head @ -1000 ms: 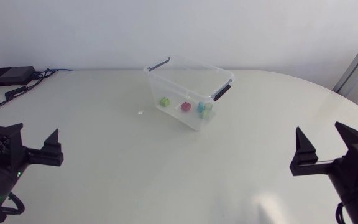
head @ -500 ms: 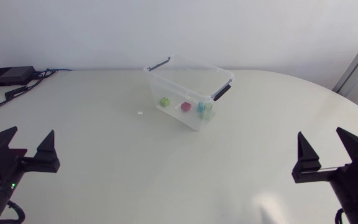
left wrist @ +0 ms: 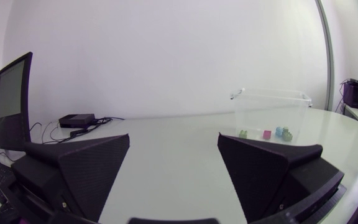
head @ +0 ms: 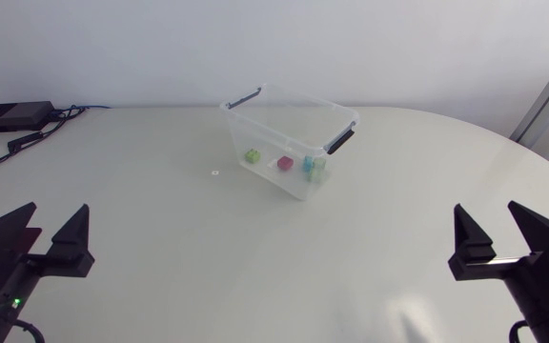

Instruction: Place the duplo bricks in the container

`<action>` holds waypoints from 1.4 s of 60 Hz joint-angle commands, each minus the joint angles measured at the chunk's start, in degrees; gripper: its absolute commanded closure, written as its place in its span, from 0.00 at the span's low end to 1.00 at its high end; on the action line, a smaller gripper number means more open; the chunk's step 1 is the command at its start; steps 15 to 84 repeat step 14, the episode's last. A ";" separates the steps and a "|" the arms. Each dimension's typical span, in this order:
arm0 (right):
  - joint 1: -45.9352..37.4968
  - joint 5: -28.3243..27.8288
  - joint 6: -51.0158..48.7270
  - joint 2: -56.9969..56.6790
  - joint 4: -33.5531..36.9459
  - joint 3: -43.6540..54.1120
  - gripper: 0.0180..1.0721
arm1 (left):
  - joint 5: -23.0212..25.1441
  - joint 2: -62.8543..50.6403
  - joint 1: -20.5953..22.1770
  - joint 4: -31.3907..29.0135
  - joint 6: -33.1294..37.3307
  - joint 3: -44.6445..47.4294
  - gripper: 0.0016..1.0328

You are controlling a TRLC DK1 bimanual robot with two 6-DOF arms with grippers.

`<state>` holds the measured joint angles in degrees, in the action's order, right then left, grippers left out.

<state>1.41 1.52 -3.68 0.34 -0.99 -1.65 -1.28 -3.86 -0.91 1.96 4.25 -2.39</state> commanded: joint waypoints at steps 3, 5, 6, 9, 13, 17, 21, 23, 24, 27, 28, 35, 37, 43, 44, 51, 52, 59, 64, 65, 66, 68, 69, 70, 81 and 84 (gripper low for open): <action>-1.41 -1.52 3.68 -0.34 0.99 1.65 0.04 | 1.28 3.86 0.91 -1.96 -4.25 2.39 0.04; -1.41 -1.52 3.68 -0.34 0.99 1.65 0.04 | 1.28 3.86 0.91 -1.96 -4.25 2.39 0.04; -1.41 -1.52 3.68 -0.34 0.99 1.65 0.04 | 1.28 3.86 0.91 -1.96 -4.25 2.39 0.04; -1.41 -1.52 3.68 -0.34 0.99 1.65 0.04 | 1.28 3.86 0.91 -1.96 -4.25 2.39 0.04; -1.41 -1.52 3.68 -0.34 0.99 1.65 0.04 | 1.28 3.86 0.91 -1.96 -4.25 2.39 0.04; -1.41 -1.52 3.68 -0.34 0.99 1.65 0.04 | 1.28 3.86 0.91 -1.96 -4.25 2.39 0.04; -1.41 -1.52 3.68 -0.34 0.99 1.65 0.04 | 1.28 3.86 0.91 -1.96 -4.25 2.39 0.04; -1.41 -1.52 3.68 -0.34 0.99 1.65 0.04 | 1.28 3.86 0.91 -1.96 -4.25 2.39 0.04; -1.41 -1.52 3.68 -0.34 0.99 1.65 0.04 | 1.28 3.86 0.91 -1.96 -4.25 2.39 0.04; -1.41 -1.52 3.68 -0.34 0.99 1.65 0.04 | 1.28 3.86 0.91 -1.96 -4.25 2.39 0.04; -1.41 -1.52 3.68 -0.34 0.99 1.65 0.04 | 1.28 3.86 0.91 -1.96 -4.25 2.39 0.04; -1.41 -1.52 3.68 -0.34 0.99 1.65 0.04 | 1.28 3.86 0.91 -1.96 -4.25 2.39 0.04; -1.41 -1.52 3.68 -0.34 0.99 1.65 0.04 | 1.28 3.86 0.91 -1.96 -4.25 2.39 0.04; -1.41 -1.52 3.68 -0.34 0.99 1.65 0.04 | 1.28 3.86 0.91 -1.96 -4.25 2.39 0.04; -1.41 -1.52 3.68 -0.34 0.99 1.65 0.04 | 1.28 3.86 0.91 -1.96 -4.25 2.39 0.04; -1.41 -1.52 3.68 -0.34 0.99 1.65 0.04 | 1.28 3.86 0.91 -1.96 -4.25 2.39 0.04; -1.41 -1.52 3.68 -0.34 0.99 1.65 0.04 | 1.28 3.86 0.91 -1.96 -4.25 2.39 0.04; -1.41 -1.52 3.68 -0.34 0.99 1.65 0.04 | 1.28 3.86 0.91 -1.96 -4.25 2.39 0.04; -1.41 -1.52 3.68 -0.34 0.99 1.65 0.04 | 1.28 3.86 0.91 -1.96 -4.25 2.39 0.04; -1.41 -1.52 3.68 -0.34 0.99 1.65 0.04 | 1.28 3.86 0.91 -1.96 -4.25 2.39 0.04; -1.41 -1.52 3.68 -0.34 0.99 1.65 0.04 | 1.28 3.86 0.91 -1.96 -4.25 2.39 0.04; -1.41 -1.52 3.68 -0.34 0.99 1.65 0.04 | 1.28 3.86 0.91 -1.96 -4.25 2.39 0.04; -1.41 -1.52 3.68 -0.34 0.99 1.65 0.04 | 1.28 3.86 0.91 -1.96 -4.25 2.39 0.04; -1.41 -1.52 3.68 -0.34 0.99 1.65 0.04 | 1.28 3.86 0.91 -1.96 -4.25 2.39 0.04; -1.41 -1.52 3.68 -0.34 0.99 1.65 0.04 | 1.28 3.86 0.91 -1.96 -4.25 2.39 0.04; -1.41 -1.52 3.68 -0.34 0.99 1.65 0.04 | 1.28 3.86 0.91 -1.96 -4.25 2.39 0.04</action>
